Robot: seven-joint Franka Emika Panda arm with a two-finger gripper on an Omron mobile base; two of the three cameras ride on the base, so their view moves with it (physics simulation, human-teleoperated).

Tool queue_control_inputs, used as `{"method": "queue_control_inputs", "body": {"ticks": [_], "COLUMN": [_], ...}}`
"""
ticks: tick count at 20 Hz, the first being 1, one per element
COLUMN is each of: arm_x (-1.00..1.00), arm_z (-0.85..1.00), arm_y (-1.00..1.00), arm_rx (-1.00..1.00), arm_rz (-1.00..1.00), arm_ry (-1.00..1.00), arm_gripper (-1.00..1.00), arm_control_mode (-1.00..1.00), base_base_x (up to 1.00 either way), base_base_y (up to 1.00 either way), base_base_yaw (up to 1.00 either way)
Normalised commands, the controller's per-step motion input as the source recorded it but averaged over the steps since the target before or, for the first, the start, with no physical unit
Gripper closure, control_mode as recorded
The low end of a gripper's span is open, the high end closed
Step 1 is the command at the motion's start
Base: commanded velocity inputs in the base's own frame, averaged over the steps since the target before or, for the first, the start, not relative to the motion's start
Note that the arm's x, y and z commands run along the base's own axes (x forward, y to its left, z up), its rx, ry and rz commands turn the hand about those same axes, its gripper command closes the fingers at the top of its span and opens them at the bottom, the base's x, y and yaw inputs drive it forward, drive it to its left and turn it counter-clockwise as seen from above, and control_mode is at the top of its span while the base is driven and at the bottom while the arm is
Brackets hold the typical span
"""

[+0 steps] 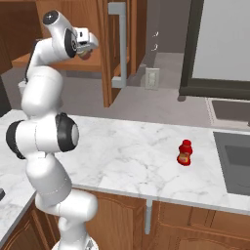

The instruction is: Restock the canned food cabinet by taking the new fresh canned food from the counter and placing it in the cabinet. Then, take the old canned food from the cabinet and place it on the counter.

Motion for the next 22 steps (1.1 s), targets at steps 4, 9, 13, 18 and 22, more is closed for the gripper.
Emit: {"method": "queue_control_inputs", "body": {"ticks": [4,9,13,18,22], "arm_x": [0.05,0.00,0.00,-0.16,-0.92], "arm_z": [-0.01,-0.05,-0.06,0.02,0.69], "arm_y": [0.00,0.00,0.00,0.00,0.12], "arm_rx": [0.00,0.00,0.00,0.01,0.00], "arm_rz": [0.00,0.00,0.00,0.00,0.01], "arm_ry": [-0.07,-0.24,-0.32,-0.22,-0.02], "arm_gripper": [-1.00,-1.00,-1.00,-1.00,-1.00], "arm_control_mode": [-1.00,-1.00,-1.00,-1.00,-1.00], "base_base_x": [0.00,0.00,0.00,0.00,0.00], "base_base_y": [0.00,0.00,0.00,0.00,0.00], "base_base_yaw": [0.00,0.00,0.00,0.00,0.00]}}
